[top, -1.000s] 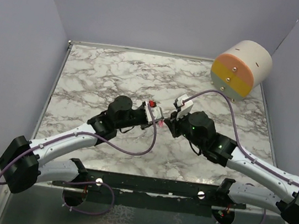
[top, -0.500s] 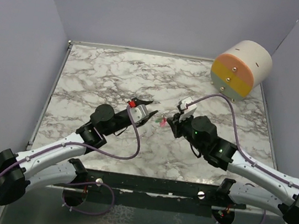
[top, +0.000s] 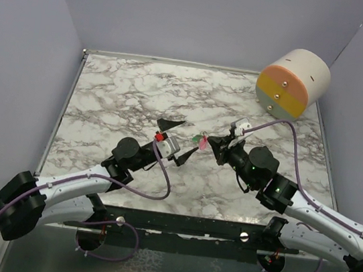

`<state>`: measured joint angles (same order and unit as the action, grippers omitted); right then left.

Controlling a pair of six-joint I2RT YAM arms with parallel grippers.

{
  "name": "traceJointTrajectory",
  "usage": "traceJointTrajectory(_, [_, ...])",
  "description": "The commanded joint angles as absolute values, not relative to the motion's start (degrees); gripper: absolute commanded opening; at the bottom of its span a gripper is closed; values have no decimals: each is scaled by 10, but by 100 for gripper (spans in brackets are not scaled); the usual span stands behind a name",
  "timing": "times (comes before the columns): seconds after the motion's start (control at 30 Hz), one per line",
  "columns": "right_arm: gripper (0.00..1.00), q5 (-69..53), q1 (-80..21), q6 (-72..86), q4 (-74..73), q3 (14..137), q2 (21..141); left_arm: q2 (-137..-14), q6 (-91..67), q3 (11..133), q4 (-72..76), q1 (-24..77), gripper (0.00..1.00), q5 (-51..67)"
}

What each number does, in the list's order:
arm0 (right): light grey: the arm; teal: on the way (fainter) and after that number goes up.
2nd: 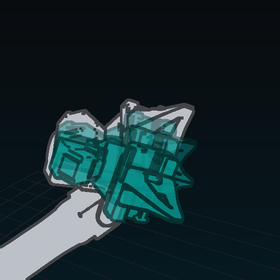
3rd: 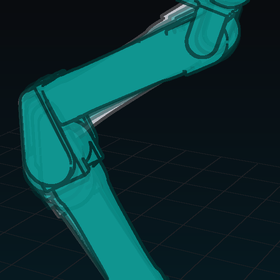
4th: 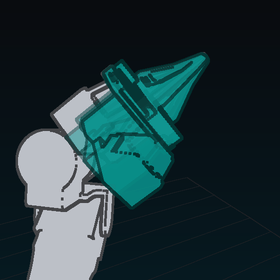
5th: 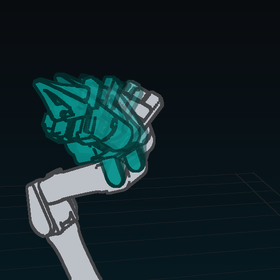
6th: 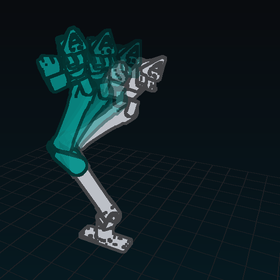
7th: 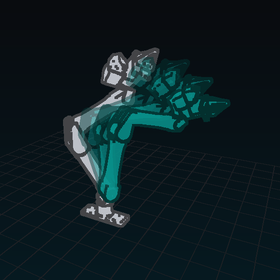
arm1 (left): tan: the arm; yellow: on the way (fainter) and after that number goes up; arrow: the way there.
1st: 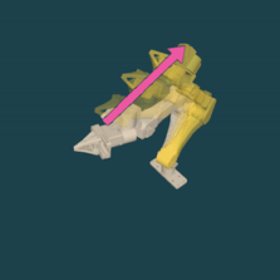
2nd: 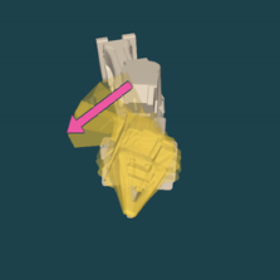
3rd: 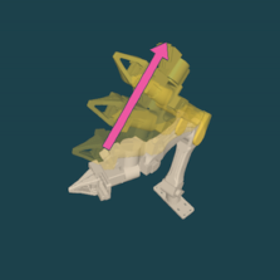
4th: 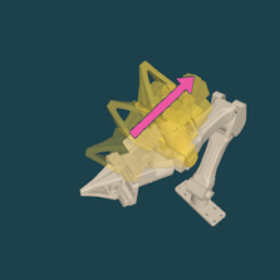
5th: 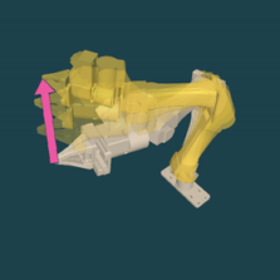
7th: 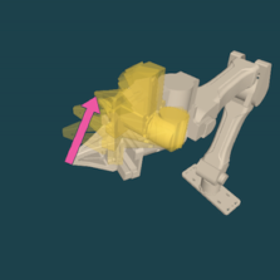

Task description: Put the keys on the keyring

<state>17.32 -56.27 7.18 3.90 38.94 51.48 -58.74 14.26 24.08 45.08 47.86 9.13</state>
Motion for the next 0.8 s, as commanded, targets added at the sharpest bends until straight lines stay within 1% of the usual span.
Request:
traceJointTrajectory(0.0, [1,186,-565,65,55,407,515,-588,177,217,561,495,99,70])
traceJointTrajectory(0.27, [1,169,-566,78,41,425,522,-612,252,201,606,516,99,71])
traceJointTrajectory(0.6, [1,150,-566,89,43,432,529,-698,299,237,656,552,99,44])
traceJointTrajectory(0.77, [1,146,-566,90,42,433,530,-722,311,251,678,564,99,25])
